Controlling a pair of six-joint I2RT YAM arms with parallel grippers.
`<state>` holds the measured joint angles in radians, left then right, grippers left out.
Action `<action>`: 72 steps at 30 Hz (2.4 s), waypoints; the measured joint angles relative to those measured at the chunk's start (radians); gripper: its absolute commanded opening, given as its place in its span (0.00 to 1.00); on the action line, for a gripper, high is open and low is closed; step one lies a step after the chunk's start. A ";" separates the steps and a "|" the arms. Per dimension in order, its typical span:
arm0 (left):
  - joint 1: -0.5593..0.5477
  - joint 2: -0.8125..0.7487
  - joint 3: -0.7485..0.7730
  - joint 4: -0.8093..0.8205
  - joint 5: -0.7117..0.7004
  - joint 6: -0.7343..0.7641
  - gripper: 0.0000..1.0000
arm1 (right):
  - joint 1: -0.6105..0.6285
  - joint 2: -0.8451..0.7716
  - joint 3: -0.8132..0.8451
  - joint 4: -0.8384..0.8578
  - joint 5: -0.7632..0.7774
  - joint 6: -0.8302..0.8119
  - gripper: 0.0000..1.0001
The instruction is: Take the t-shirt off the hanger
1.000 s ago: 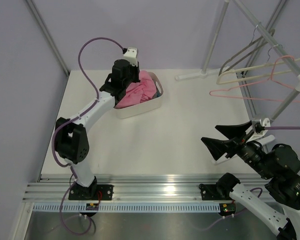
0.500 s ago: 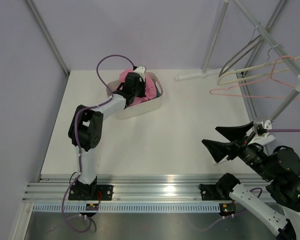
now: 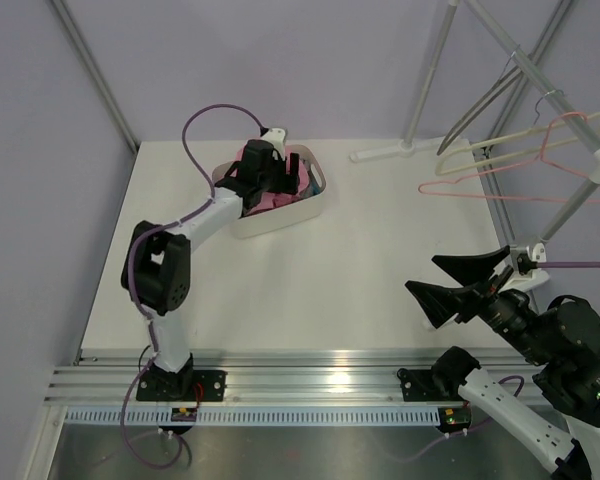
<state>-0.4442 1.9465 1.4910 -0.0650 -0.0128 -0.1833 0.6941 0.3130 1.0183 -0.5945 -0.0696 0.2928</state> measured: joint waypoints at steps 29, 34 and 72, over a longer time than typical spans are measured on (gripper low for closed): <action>0.063 -0.214 -0.320 0.063 -0.212 -0.031 0.00 | 0.000 0.006 -0.004 0.008 -0.003 0.010 1.00; 0.063 -0.107 -0.257 0.045 -0.159 -0.024 0.00 | 0.000 0.008 -0.005 0.008 -0.003 0.011 1.00; -0.320 -1.352 -0.828 -0.147 -0.023 -0.159 0.99 | 0.017 0.386 -0.111 0.019 0.229 0.182 0.99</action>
<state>-0.7647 0.5941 0.6632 -0.2119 -0.0357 -0.3428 0.7109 0.6991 0.9077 -0.5758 0.1589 0.4747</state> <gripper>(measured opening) 0.987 0.993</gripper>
